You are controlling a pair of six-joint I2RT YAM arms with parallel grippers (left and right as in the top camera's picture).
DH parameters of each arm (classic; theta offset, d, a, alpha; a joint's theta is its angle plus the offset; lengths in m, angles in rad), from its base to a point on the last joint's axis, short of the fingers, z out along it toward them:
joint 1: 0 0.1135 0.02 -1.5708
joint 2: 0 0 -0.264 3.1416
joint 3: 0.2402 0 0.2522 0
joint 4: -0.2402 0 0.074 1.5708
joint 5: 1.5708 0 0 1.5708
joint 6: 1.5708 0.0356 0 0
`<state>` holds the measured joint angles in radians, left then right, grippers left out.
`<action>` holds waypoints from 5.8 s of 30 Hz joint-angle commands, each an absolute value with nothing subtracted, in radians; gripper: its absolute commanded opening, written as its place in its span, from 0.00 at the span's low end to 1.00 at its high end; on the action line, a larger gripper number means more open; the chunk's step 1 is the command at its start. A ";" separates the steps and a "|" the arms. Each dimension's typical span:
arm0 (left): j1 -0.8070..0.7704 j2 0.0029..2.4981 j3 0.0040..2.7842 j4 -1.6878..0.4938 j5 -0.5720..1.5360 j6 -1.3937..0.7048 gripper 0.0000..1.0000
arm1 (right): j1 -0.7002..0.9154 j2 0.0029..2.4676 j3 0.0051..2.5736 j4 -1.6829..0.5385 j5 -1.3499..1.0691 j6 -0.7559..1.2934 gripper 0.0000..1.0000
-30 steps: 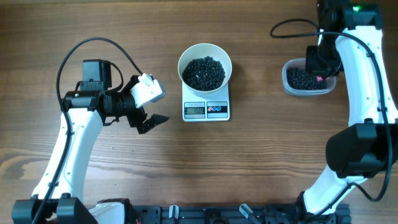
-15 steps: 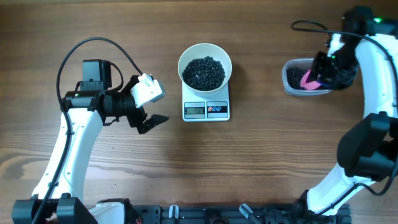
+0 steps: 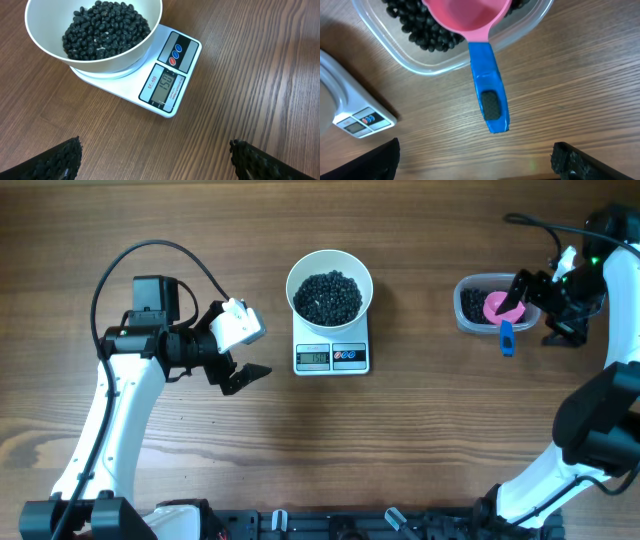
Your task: Scoop item into bowl and weigh 150g on scale
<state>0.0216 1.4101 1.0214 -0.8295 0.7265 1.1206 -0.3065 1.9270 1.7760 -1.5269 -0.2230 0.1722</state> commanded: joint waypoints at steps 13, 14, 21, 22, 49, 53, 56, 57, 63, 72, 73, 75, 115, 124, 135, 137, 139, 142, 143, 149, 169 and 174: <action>0.024 1.414 1.027 -0.830 0.731 1.114 1.00 | -0.291 1.321 1.864 -1.422 -0.475 0.811 1.00; 0.024 1.414 1.027 -0.830 0.731 1.114 1.00 | -0.291 1.299 1.864 -1.441 -0.459 0.820 1.00; 0.024 1.414 1.027 -0.830 0.731 1.114 1.00 | -0.291 1.228 1.864 -1.553 -0.397 0.747 1.00; 0.024 1.414 1.027 -0.830 0.731 1.114 1.00 | -0.291 1.220 1.864 -1.554 -0.369 0.707 1.00; 0.024 1.414 1.027 -0.830 0.731 1.114 1.00 | -0.255 0.192 0.284 0.089 -0.025 0.318 1.00; 0.024 1.414 1.027 -0.830 0.731 1.114 1.00 | -0.213 0.145 0.143 0.201 0.056 0.318 1.00; 0.024 1.414 1.027 -0.830 0.731 1.114 1.00 | -0.200 0.137 0.072 0.254 0.085 0.318 1.00; 0.024 1.414 1.027 -0.830 0.731 1.114 1.00 | -0.199 0.137 0.057 0.256 0.091 0.319 1.00; 0.024 1.414 1.027 -0.830 0.731 1.114 1.00 | -0.199 0.072 0.005 0.164 0.090 0.347 1.00; 0.024 1.414 1.027 -0.830 0.731 1.114 1.00 | -0.200 0.003 0.005 0.013 0.067 0.377 1.00; 0.024 1.414 1.027 -0.830 0.731 1.114 1.00 | -0.199 0.003 0.005 0.013 0.067 0.377 1.00; 0.024 1.414 1.027 -0.830 0.731 1.114 1.00 | -0.199 0.004 0.005 0.013 0.067 0.377 1.00; 0.023 1.351 1.027 -0.877 0.655 1.114 1.00 | -0.199 0.011 0.005 0.013 0.067 0.377 1.00; 0.092 0.920 0.957 -0.863 0.656 0.897 1.00 | -0.199 0.011 0.005 0.013 0.067 0.377 1.00; 0.327 0.318 0.584 -0.455 0.415 0.137 1.00 | -0.199 0.011 0.005 0.013 0.067 0.377 1.00; 0.327 0.226 0.487 -0.378 0.375 0.133 1.00 | -0.199 0.011 0.005 0.013 0.067 0.377 1.00; 0.327 0.160 0.398 -0.304 0.356 0.134 1.00 | -0.199 0.011 0.005 0.013 0.068 0.377 1.00; 0.326 0.091 0.280 -0.202 0.330 0.134 1.00 | -0.199 0.011 0.005 0.013 0.067 0.377 1.00; 0.326 0.073 0.249 -0.173 0.319 0.134 1.00 | -0.199 0.011 0.005 0.013 0.067 0.377 1.00; 0.326 0.003 0.086 0.005 0.237 0.134 1.00 | -0.199 0.011 0.005 0.013 0.067 0.377 1.00; 0.301 0.003 0.006 -0.068 0.114 0.123 1.00 | -0.199 0.011 0.005 0.013 0.068 0.377 1.00; 0.300 0.003 0.006 -0.068 0.114 0.123 1.00 | -0.199 0.011 0.005 0.013 0.067 0.377 1.00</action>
<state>0.3058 0.0135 0.0105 -0.0620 0.1238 0.1360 -0.2035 0.0204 0.0063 0.0109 0.0715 0.3664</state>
